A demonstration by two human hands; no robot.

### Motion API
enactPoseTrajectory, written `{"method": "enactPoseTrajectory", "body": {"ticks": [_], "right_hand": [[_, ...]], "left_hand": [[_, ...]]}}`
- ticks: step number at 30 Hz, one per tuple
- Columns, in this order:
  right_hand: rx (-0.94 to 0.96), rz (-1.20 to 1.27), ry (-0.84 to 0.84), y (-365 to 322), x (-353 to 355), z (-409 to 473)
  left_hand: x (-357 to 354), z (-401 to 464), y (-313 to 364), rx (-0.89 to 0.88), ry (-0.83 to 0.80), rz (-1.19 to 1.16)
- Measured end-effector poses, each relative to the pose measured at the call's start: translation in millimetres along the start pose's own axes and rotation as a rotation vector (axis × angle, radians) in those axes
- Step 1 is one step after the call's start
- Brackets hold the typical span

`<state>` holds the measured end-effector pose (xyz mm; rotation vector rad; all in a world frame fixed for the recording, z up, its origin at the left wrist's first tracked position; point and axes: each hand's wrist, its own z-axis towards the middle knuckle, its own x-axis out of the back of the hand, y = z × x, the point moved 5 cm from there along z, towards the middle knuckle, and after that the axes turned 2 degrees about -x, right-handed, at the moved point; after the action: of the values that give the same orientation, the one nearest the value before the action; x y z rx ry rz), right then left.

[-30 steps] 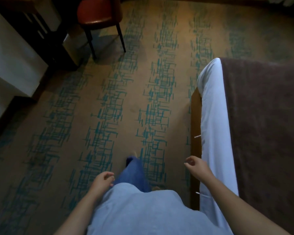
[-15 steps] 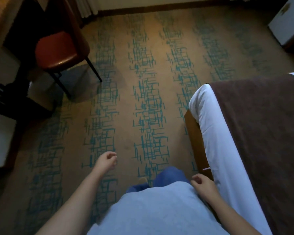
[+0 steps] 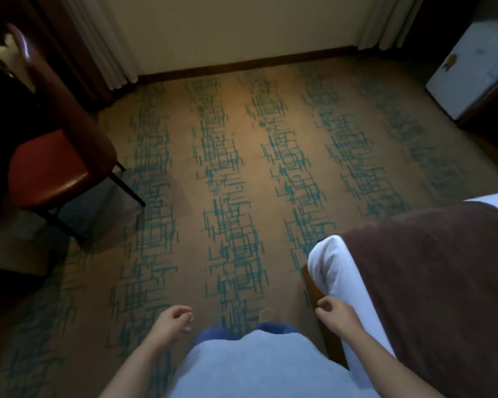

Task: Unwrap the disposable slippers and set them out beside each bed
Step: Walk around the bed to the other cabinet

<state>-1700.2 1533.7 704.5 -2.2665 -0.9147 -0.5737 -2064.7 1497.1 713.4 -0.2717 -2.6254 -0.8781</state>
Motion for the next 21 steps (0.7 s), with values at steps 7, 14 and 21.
{"method": "enactPoseTrajectory", "body": {"ticks": [7, 14, 21], "right_hand": [[-0.017, 0.141, 0.088, -97.0, 88.6, 93.9], [-0.183, 0.253, 0.121, -133.5, 126.0, 167.9], [-0.367, 0.485, 0.166, -151.0, 137.7, 205.9]], "left_hand": [[-4.5, 81.6, 103.2, -0.031, 0.003, 0.062], [11.9, 198.5, 237.2, -0.089, -0.096, 0.116], [2.5, 289.7, 435.2, -0.267, -0.189, 0.357]]}}
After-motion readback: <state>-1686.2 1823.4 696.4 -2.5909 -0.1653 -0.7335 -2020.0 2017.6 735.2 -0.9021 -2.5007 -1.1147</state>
